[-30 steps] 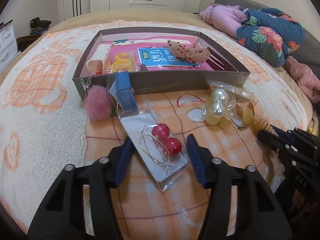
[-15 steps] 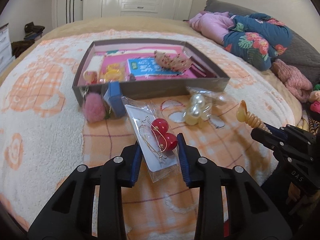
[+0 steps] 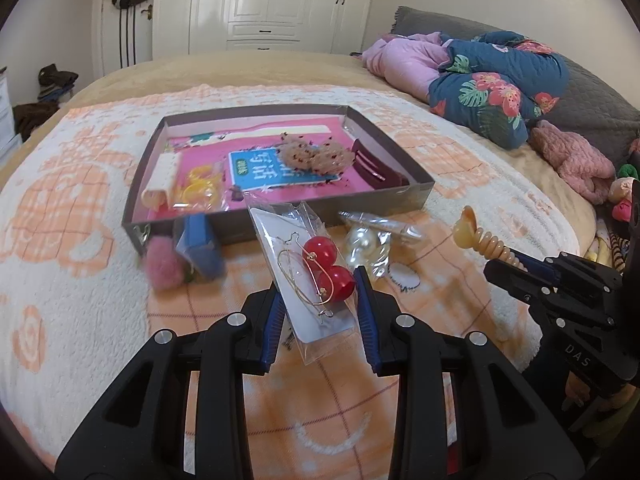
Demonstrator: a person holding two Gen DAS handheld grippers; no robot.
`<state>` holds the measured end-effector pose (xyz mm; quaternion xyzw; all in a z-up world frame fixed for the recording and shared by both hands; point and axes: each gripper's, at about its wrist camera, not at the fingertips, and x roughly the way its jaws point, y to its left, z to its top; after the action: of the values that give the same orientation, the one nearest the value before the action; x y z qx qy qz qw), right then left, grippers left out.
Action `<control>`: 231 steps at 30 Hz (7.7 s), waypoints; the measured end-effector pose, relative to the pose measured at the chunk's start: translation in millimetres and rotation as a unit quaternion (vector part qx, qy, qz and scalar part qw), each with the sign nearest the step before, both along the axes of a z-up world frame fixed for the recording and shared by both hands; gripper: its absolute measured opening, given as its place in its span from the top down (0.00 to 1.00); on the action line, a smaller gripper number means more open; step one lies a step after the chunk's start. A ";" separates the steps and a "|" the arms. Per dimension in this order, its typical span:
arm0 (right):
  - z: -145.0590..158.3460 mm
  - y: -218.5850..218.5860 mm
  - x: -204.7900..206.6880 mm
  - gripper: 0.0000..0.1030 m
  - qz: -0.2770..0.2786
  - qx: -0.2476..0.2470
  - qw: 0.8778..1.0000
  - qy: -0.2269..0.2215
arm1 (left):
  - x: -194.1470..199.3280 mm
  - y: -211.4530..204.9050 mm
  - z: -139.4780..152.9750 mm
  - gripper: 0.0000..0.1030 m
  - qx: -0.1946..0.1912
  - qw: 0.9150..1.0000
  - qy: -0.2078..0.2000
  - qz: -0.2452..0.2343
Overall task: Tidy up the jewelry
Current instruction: 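Carry the earring card into the tray with the left tool while the right lowers the coil there, then open and withdraw both tools from the tray toward the pompom clip, then grasp the pink pompom clip with the left tool while the right grasps the clear bag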
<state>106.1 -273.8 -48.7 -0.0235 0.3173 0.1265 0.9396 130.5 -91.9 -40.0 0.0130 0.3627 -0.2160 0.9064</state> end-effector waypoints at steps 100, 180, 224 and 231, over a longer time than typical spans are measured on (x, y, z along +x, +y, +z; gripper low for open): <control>-1.4 -14.0 193.5 0.67 -0.078 -0.007 0.996 0.030 | 132.3 -12.4 -13.8 0.78 -0.033 0.999 0.017 0.034; 7.7 27.5 44.2 0.30 0.020 -0.027 0.999 -0.001 | 13.6 75.3 8.2 0.19 -0.014 0.993 -0.005 0.119; -36.4 41.0 82.3 0.76 0.055 -0.082 0.995 0.012 | 74.9 101.0 -38.7 0.57 -0.067 0.988 0.074 0.121; -33.9 35.7 75.8 0.79 0.052 -0.056 0.997 0.016 | 74.3 91.9 -39.6 0.76 -0.060 0.990 0.075 0.107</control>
<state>181.8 -238.1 -82.5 -0.0910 0.3371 0.1575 0.9237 204.7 0.0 -79.5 -0.0964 0.4156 -0.1389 0.8937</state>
